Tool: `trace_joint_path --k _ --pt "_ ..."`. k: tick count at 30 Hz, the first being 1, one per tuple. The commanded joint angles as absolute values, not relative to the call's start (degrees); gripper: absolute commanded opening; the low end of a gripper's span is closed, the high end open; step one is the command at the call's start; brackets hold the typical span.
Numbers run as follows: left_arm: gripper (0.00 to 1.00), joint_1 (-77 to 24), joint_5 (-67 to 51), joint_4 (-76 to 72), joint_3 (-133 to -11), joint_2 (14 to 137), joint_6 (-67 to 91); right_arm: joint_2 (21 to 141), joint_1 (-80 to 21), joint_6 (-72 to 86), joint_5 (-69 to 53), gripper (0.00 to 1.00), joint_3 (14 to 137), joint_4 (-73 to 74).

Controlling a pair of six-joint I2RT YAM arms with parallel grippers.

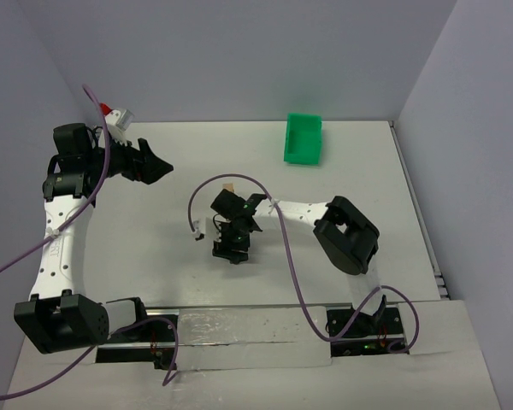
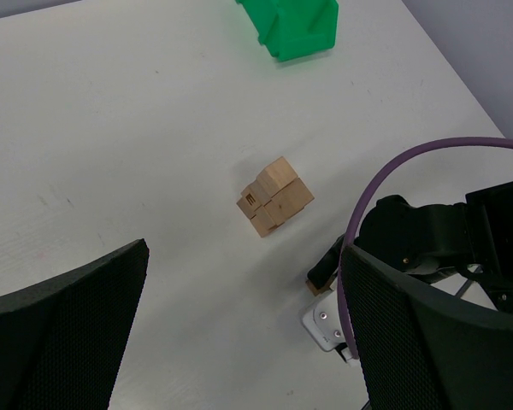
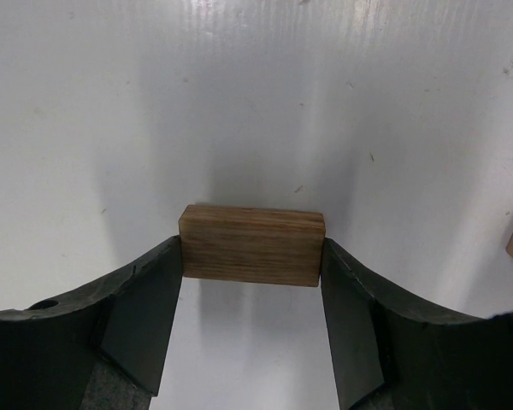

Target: Build the wood block tower

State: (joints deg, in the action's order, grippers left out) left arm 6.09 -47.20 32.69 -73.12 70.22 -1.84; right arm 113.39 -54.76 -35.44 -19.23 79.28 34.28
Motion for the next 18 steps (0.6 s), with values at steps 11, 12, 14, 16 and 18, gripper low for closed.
trace_joint_path --k 11,12,14,16,18 --pt "0.99 6.4 -51.1 31.5 -75.1 69.0 -4.2 98.4 -53.2 -38.5 -25.3 0.45 96.8 56.9" --pt "0.99 6.3 -51.2 31.5 -75.0 69.0 -4.2 98.6 -52.6 -39.2 -24.8 0.45 98.5 58.4" --pt "0.99 6.3 -51.4 31.3 -74.8 69.2 -4.3 99.9 -50.4 -40.3 -23.6 0.44 101.6 60.4" --pt "0.99 6.3 -51.7 31.1 -74.6 69.4 -4.4 101.9 -48.0 -41.1 -22.6 0.44 105.5 62.0" --pt "0.99 6.3 -52.2 30.9 -74.4 69.5 -4.3 105.0 -46.3 -41.6 -22.7 0.44 109.8 64.2"
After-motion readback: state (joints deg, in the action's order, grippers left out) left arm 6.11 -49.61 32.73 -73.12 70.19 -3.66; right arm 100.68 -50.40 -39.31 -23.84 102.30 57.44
